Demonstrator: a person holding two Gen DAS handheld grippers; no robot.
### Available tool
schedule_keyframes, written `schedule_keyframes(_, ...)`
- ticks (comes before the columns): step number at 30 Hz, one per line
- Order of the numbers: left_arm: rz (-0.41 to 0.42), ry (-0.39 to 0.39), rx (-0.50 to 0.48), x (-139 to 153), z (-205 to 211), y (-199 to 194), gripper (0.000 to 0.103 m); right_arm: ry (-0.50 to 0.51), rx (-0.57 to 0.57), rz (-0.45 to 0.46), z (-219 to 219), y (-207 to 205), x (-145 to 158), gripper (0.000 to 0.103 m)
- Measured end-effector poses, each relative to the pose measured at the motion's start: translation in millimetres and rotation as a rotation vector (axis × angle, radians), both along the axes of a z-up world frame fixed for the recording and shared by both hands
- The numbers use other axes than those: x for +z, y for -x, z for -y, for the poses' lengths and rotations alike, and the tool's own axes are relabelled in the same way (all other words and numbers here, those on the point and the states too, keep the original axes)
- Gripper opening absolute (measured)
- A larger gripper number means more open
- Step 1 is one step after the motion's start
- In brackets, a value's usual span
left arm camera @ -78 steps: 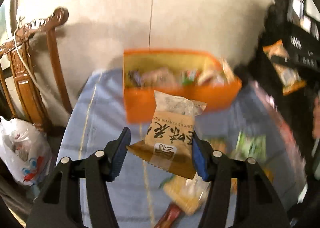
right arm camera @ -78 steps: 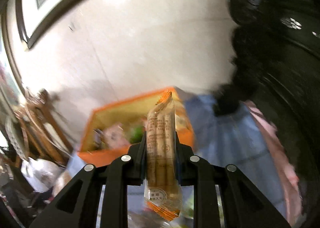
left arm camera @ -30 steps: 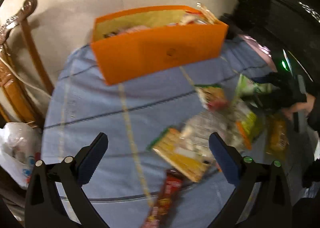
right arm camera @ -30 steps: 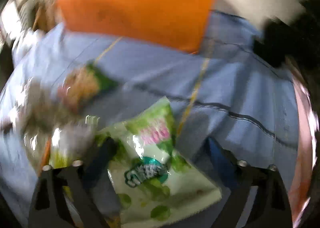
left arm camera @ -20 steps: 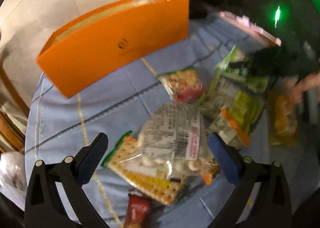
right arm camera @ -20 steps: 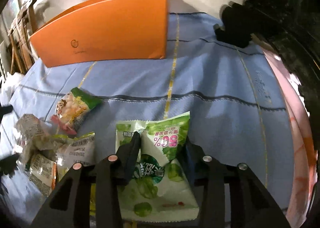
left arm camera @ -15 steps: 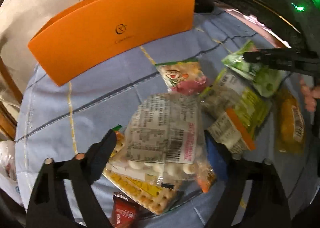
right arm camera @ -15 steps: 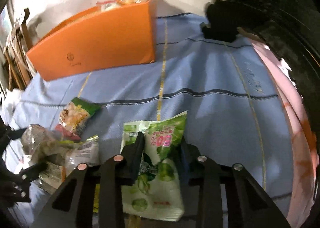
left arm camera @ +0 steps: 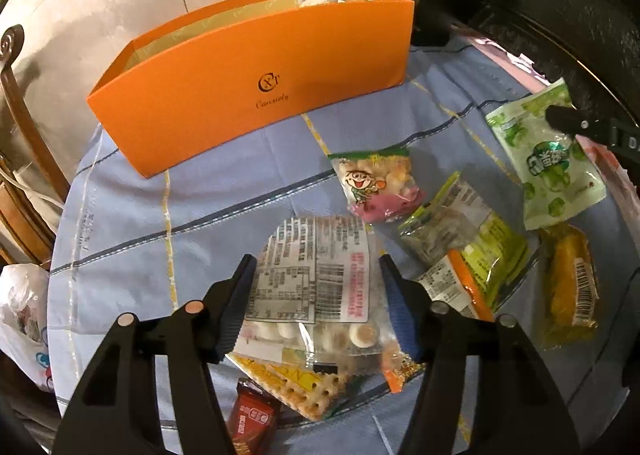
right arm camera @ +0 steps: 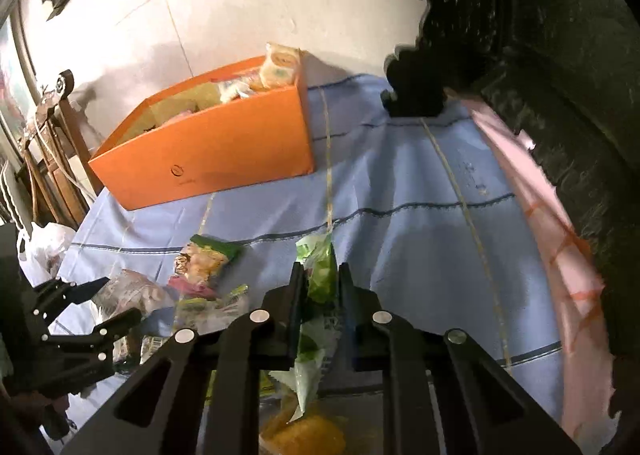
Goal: Organize snacks
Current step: 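Carry the candy bag and green bag over the orange box and release both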
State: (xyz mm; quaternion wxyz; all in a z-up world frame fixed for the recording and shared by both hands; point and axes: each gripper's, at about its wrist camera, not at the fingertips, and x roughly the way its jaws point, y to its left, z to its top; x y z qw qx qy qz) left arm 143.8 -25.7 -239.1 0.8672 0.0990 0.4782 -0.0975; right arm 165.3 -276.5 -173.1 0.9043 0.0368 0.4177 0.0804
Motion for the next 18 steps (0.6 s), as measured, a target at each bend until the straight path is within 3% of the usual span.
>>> schedule_keyframes(4,0.03,-0.001,0.009,18.8,-2.1,2.8,0.056,-0.035,0.0,0.054,0.4,6.4,27.2,0.003)
schedule_keyframes(9,0.066,0.012,0.048,38.7,-9.1,2.5,0.056,-0.014,0.061,0.088,-8.2,6.5,45.4,0.003)
schedule_keyframes(10,0.048,0.019,0.05,37.2,-11.8,1.9,0.062,0.004,0.072,0.066,-10.0,5.6,41.6,0.005)
schedule_keyframes(11,0.032,0.024,0.054,35.0,-14.5,1.7,0.072,0.021,0.063,0.048,-9.3,5.2,35.6,0.017)
schedule_keyframes(12,0.03,0.017,0.074,31.7,-18.8,3.8,0.099,0.039,0.029,0.033,-5.7,4.9,27.5,0.039)
schedule_keyframes(13,0.044,0.006,0.089,29.4,-20.7,7.0,0.099,0.053,-0.008,0.027,-2.5,6.0,21.3,0.094)
schedule_keyframes(15,0.041,-0.018,0.101,20.6,-21.3,8.9,0.099,0.064,-0.047,0.049,4.9,7.7,8.8,0.099)
schedule_keyframes(18,-0.003,-0.054,0.117,-2.6,-17.5,4.2,0.099,0.159,0.067,0.024,-6.7,-4.7,-22.0,0.099)
